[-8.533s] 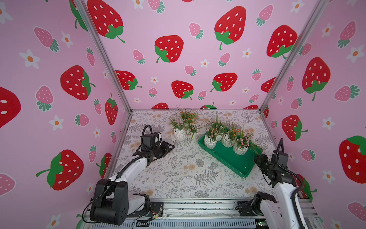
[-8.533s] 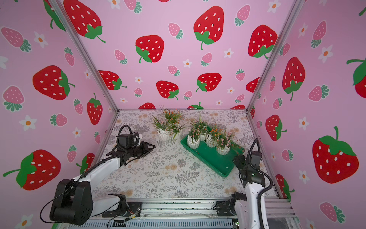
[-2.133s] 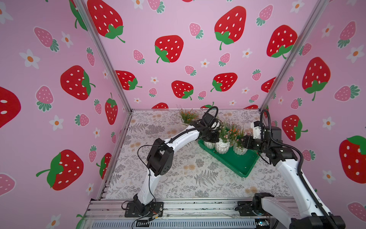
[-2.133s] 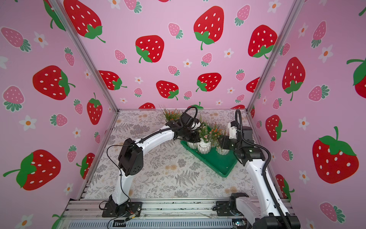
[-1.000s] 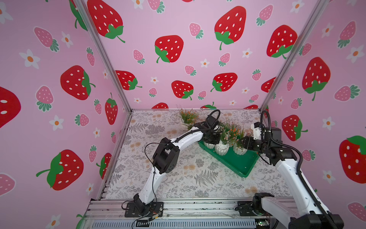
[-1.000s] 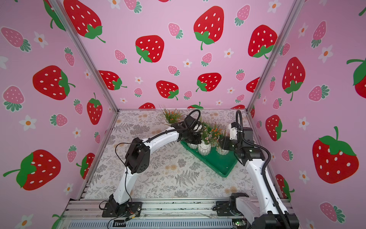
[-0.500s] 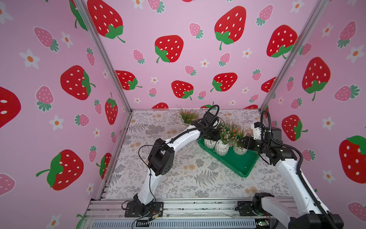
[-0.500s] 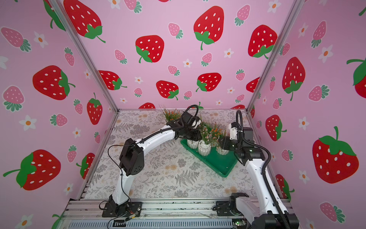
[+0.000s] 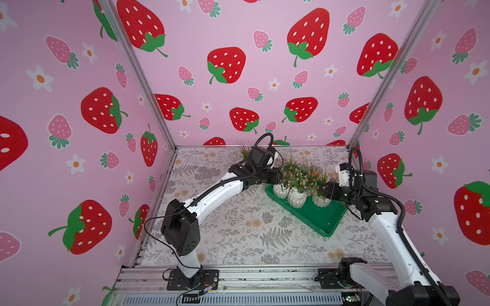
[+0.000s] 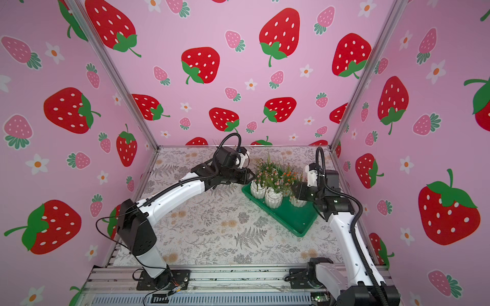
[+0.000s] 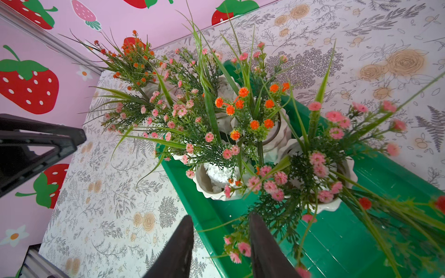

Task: Put the potted gypsophila into the storage box
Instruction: Place the baby's breath potted plant at the storage box, then pick up the baby's breath potted plant from the center of the board.

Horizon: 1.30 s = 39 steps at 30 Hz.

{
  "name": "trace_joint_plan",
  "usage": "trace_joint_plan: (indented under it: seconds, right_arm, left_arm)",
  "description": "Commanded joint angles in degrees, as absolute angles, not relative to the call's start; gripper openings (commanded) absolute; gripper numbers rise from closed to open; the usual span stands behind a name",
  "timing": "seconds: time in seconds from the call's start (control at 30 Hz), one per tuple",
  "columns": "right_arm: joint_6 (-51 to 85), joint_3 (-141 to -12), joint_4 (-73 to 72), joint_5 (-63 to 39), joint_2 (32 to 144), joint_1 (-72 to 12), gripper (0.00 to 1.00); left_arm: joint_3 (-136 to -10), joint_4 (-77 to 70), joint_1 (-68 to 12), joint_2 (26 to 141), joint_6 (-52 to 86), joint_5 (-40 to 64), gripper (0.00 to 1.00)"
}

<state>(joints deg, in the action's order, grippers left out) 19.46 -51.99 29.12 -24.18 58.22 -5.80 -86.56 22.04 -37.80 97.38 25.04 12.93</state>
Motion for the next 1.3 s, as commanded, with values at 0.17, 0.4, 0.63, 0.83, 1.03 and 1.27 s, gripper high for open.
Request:
trace_joint_plan:
  seconds: [0.17, 0.4, 0.63, 0.83, 1.03, 1.27]
  right_arm:
    - [19.07, -52.54, 26.74, -27.42, 60.25, -6.39, 0.41]
    - [18.37, -54.22, 26.04, -26.49, 63.03, -10.0, 0.4]
    - [18.26, -54.93, 25.13, -24.89, 64.25, -11.86, 0.4]
    - [18.18, -54.7, 24.52, -24.4, 64.87, -12.22, 0.4]
    - [17.8, -54.84, 24.74, -23.27, 65.34, -12.29, 0.4]
    - [17.49, -54.98, 24.17, -23.33, 66.71, -12.22, 0.4]
  left_arm:
    - [-75.09, 17.71, -25.96, 89.98, 32.09, 11.47, 0.4]
    - [-73.01, 16.14, -18.26, 93.64, 34.48, 12.4, 0.4]
    - [-80.2, 16.52, -15.0, 104.68, 35.43, 16.35, 0.39]
    - [-87.27, 14.05, -15.03, 113.58, 36.63, 21.81, 0.39]
    - [-92.95, 13.62, -15.17, 119.12, 37.66, 23.81, 0.39]
    - [-95.53, 14.68, -17.27, 121.47, 36.54, 24.56, 0.38]
